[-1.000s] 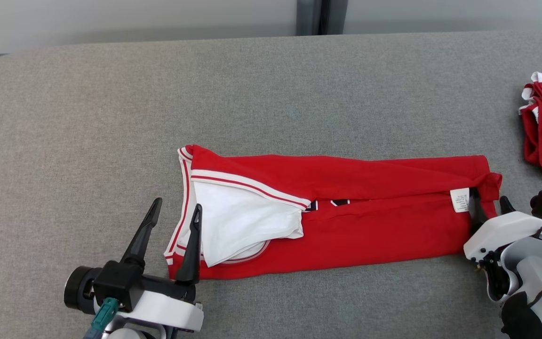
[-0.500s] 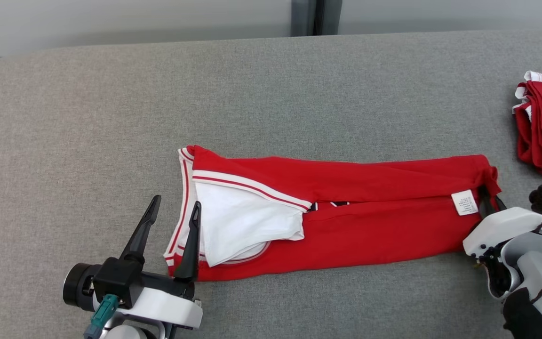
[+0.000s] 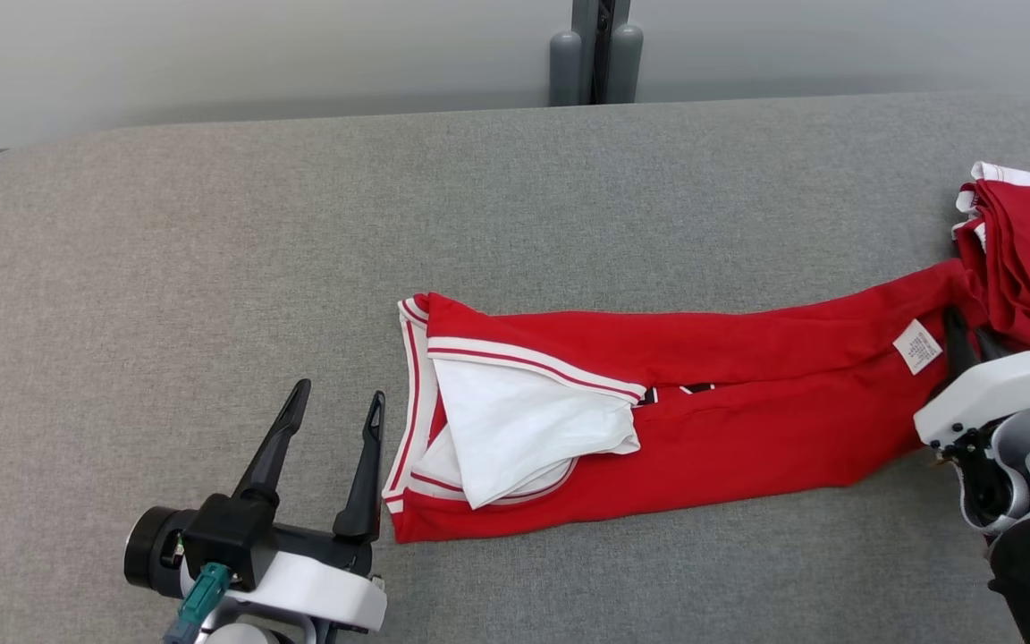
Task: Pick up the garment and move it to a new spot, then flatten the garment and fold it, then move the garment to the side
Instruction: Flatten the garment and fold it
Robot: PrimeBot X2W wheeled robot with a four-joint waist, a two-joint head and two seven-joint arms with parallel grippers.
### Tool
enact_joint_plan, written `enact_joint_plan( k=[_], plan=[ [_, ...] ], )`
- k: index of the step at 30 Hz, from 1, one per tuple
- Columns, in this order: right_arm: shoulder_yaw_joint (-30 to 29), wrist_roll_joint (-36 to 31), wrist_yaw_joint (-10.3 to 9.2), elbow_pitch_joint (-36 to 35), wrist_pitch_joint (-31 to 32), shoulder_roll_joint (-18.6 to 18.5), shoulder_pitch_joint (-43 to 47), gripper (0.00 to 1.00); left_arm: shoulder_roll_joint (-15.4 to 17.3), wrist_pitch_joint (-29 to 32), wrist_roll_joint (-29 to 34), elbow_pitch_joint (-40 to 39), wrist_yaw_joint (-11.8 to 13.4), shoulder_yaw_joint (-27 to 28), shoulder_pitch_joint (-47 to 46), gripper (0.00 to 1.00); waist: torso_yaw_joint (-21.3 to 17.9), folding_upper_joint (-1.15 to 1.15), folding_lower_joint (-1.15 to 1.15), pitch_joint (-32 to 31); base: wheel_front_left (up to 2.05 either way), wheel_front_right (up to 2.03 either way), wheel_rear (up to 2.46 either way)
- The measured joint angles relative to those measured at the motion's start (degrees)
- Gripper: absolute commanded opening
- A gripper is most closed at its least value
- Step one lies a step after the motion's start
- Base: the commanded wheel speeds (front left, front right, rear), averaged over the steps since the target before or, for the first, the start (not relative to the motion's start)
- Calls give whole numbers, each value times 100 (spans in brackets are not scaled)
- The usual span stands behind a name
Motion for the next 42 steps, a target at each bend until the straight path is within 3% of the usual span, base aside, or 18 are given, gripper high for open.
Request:
enact_joint_plan(
  k=[10,20,33,42],
  plan=[
    [475,1384,-2,-1845,840,134,689,0,0,0,-32,58,25,-11,89,100,73,0,0,-228,0,0,0],
    [750,1763,-2,-3037,1109,520,1036,0,0,0,-54,182,51,-107,146,100,401,0,0,-328,0,0,0],
    [903,1631,-2,-2919,1156,1095,971,0,-2,0,-100,268,110,-213,147,100,1124,0,0,-420,0,0,0],
    [1214,2024,-3,-2401,989,1234,536,0,0,0,-197,332,153,-303,165,100,1685,0,0,-423,0,0,0]
  ],
)
